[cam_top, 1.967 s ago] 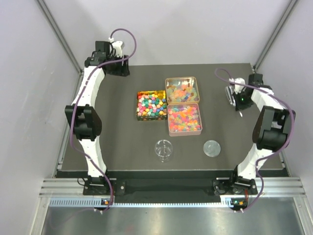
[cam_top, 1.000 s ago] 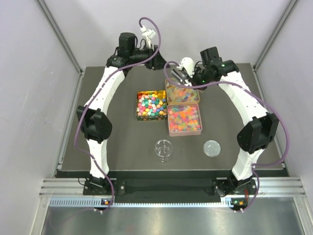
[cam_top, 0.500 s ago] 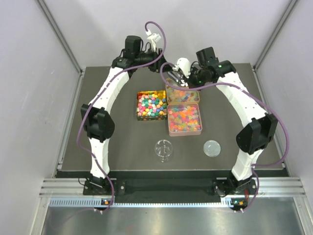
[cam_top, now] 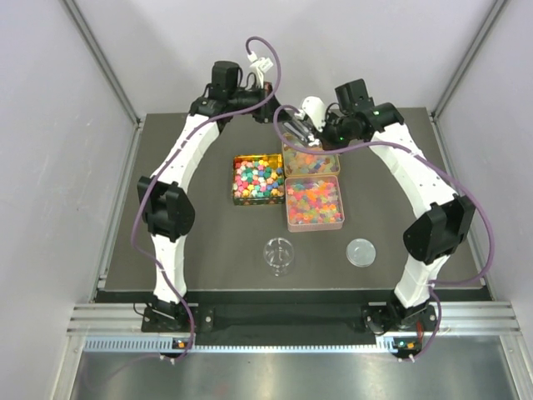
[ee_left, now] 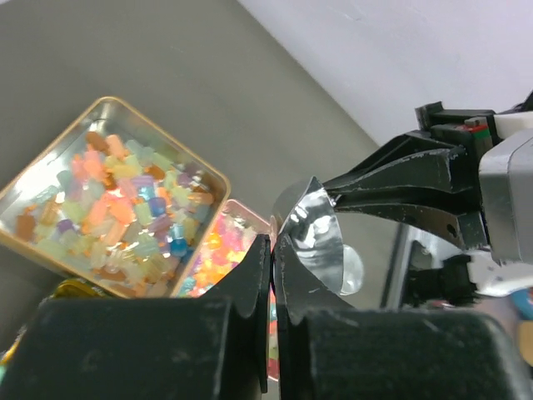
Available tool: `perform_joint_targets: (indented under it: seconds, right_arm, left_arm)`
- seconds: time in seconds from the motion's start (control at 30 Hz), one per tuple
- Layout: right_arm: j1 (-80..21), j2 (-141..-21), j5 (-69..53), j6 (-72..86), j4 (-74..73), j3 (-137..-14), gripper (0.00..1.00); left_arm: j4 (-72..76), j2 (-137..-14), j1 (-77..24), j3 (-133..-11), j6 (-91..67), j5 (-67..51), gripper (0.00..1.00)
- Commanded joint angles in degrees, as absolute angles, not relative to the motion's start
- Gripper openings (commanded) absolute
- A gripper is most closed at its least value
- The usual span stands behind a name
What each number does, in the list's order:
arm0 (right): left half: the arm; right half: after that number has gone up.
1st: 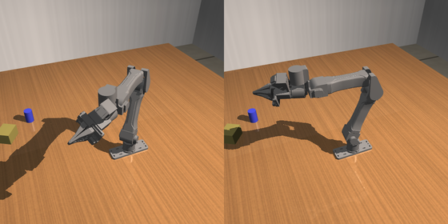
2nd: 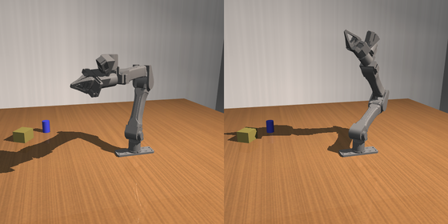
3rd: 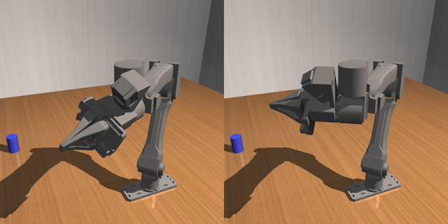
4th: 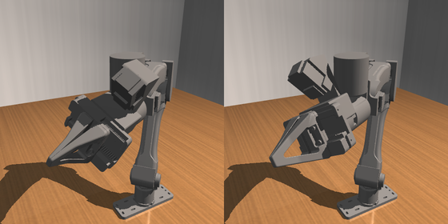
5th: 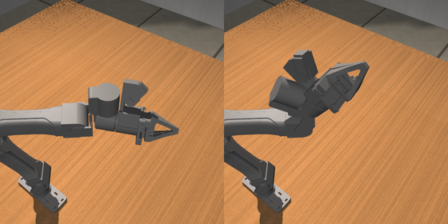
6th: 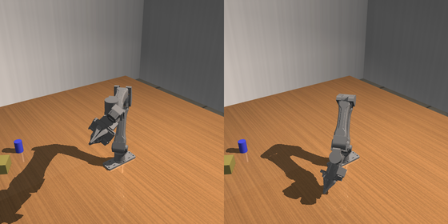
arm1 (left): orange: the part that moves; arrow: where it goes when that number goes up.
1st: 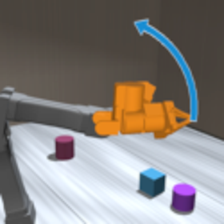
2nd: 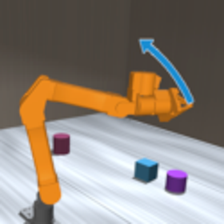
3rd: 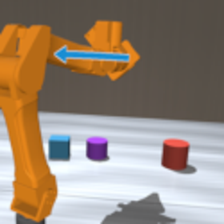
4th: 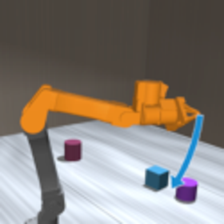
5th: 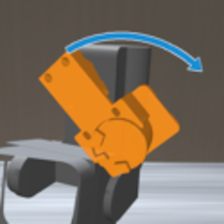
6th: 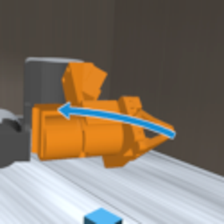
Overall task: Pack the candies
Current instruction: Pick up the spatula from the center of the board.
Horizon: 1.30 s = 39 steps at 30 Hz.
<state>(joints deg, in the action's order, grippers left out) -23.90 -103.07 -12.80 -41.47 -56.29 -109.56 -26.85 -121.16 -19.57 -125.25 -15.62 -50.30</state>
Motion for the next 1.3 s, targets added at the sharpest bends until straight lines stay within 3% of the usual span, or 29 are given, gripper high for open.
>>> perform_joint_targets:
  seconds: [0.0, 0.17, 0.23, 0.27, 0.3, 0.33, 0.4, 0.53, 0.73, 0.87, 0.9, 1.0, 1.27]
  right_arm:
    - [-24.61, -96.87, -12.92, -40.43, -53.7, -109.78, 0.0]
    - [-24.61, -94.31, -13.18, -38.59, -52.12, -108.63, 0.0]
    - [-24.61, -93.52, -12.92, -37.71, -51.16, -108.2, 0.07]
    - [-24.61, -93.25, -12.83, -36.92, -50.98, -107.93, 0.13]
    - [-24.61, -92.99, -12.83, -36.74, -50.8, -107.67, 0.35]
    - [-24.61, -92.99, -12.66, -36.65, -51.15, -107.67, 0.42]
    - [-24.52, -92.38, -12.13, -36.12, -51.24, -107.67, 0.54]
    - [-22.77, -88.43, -16.68, -34.29, -48.53, -106.44, 0.69]
    - [-16.54, -83.41, -33.27, -20.77, -38.34, -100.99, 0.72]
    - [-15.03, -82.02, -44.63, -18.29, -33.42, -94.43, 0.65]
    - [-14.94, -80.61, -46.13, -17.06, -25.92, -91.61, 0.64]
    - [-15.03, -76.82, -46.93, -11.26, -14.36, -83.68, 0.64]
    - [-16.26, -74.44, -47.81, -11.6, -8.43, -76.55, 0.62]
  left_arm:
    - [-19.97, -119.97, -15.04, -121.48, -23.97, -59.92, 0.0]
    - [-5.93, -118.48, -10.38, -112.34, -41.01, -70.12, 0.0]
    - [-0.44, -118.13, -9.32, -109.87, -45.86, -73.99, 0.0]
    - [2.17, -118.04, -9.06, -109.34, -47.44, -75.4, 0.0]
    - [8.55, -117.95, -8.88, -108.47, -49.81, -77.85, 0.0]
    - [11.14, -117.95, -8.7, -106.89, -54.97, -79.09, 0.0]
    - [13.61, -118.21, -8.79, -106.35, -57.64, -80.94, 0.0]
    - [21.78, -120.05, -8.7, -105.29, -66.6, -86.03, 0.0]
    - [21.97, -120.5, -8.61, -104.42, -68.02, -86.84, 0.0]
    - [21.62, -120.76, -8.61, -104.06, -68.12, -86.75, 0.0]
    - [21.45, -120.94, -8.7, -104.5, -68.03, -86.75, 0.0]
    - [19.52, -121.64, -8.61, -104.85, -67.15, -87.54, 0.0]
    - [19.07, -122.69, -8.7, -103.27, -66.89, -88.33, 0.0]
